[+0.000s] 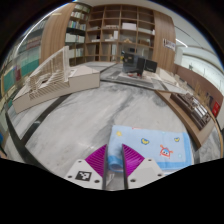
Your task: Fold towel
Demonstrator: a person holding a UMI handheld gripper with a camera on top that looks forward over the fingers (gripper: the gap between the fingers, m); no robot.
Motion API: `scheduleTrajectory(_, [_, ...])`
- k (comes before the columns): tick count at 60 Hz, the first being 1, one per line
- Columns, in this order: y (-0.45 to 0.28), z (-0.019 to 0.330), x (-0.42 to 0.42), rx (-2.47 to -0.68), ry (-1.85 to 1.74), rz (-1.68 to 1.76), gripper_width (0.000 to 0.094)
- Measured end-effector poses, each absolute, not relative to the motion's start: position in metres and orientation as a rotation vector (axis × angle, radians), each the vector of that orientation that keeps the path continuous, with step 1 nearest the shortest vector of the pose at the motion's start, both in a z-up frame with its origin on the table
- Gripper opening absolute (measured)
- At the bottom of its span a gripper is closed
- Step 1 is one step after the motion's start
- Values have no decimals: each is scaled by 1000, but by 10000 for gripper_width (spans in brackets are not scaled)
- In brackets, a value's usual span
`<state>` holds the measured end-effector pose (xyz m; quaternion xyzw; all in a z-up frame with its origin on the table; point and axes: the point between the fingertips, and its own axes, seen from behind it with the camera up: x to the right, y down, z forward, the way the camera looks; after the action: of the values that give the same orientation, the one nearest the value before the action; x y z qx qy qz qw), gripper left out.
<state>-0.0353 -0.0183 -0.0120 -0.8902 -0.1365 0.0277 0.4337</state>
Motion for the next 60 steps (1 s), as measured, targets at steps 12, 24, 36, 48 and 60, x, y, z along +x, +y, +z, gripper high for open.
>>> scheduleTrajectory(12, [-10,-12,-33,-2146,-426,-39,8])
scheduleTrajectory(24, [6,56,-3,-2081,-163,168,8])
scheduleTrajectory(36, [19,53,101,-2123,58,123,10])
scheduleTrajectory(48, [11,0,149,-2205,147,96,26])
scheduleTrajectory(60, [14,19,158,-2176,184,68,329])
